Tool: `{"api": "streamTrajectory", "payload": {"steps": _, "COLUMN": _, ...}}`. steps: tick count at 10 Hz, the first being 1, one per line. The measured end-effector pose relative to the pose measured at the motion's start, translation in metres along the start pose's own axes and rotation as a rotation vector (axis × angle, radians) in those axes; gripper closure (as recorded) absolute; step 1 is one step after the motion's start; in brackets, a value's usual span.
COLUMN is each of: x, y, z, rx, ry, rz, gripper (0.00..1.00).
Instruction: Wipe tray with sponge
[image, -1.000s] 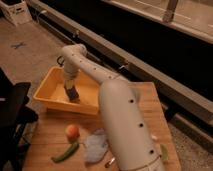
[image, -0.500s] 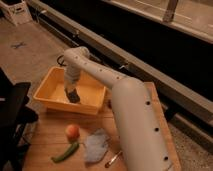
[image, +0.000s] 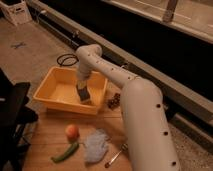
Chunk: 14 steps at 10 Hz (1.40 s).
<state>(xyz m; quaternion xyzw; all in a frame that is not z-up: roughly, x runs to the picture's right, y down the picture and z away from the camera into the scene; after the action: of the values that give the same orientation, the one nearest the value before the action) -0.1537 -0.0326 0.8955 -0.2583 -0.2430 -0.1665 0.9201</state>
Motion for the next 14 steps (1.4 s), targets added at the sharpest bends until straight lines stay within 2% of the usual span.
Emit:
{"api": "streamTrajectory", "payload": {"steps": 2, "x": -0.006, "y": -0.017, "z": 0.004, "rx": 0.014, "ry": -0.010, "rz": -0.025, "gripper": 1.00}}
{"api": "streamTrajectory", "payload": {"steps": 4, "x": -0.031, "y": -0.034, "z": 0.014, "rx": 0.025, "ry": -0.033, "rz": -0.063, "gripper": 1.00}}
{"api": "streamTrajectory", "payload": {"steps": 5, "x": -0.050, "y": -0.037, "z": 0.021, "rx": 0.028, "ry": -0.059, "rz": -0.085, "gripper": 1.00}}
{"api": "streamTrajectory", "payload": {"steps": 8, "x": -0.078, "y": -0.010, "z": 0.024, "rx": 0.021, "ry": -0.096, "rz": -0.099, "gripper": 1.00}}
{"api": "streamTrajectory", "payload": {"steps": 9, "x": -0.080, "y": 0.006, "z": 0.023, "rx": 0.012, "ry": -0.101, "rz": -0.083, "gripper": 1.00}}
{"api": "streamTrajectory", "payload": {"steps": 11, "x": -0.067, "y": 0.025, "z": 0.016, "rx": 0.003, "ry": -0.089, "rz": -0.045, "gripper": 1.00}}
{"api": "streamTrajectory", "payload": {"steps": 13, "x": -0.034, "y": 0.037, "z": 0.003, "rx": 0.008, "ry": -0.043, "rz": 0.016, "gripper": 1.00}}
{"api": "streamTrajectory", "payload": {"steps": 14, "x": -0.024, "y": 0.035, "z": 0.000, "rx": 0.010, "ry": -0.022, "rz": 0.034, "gripper": 1.00}}
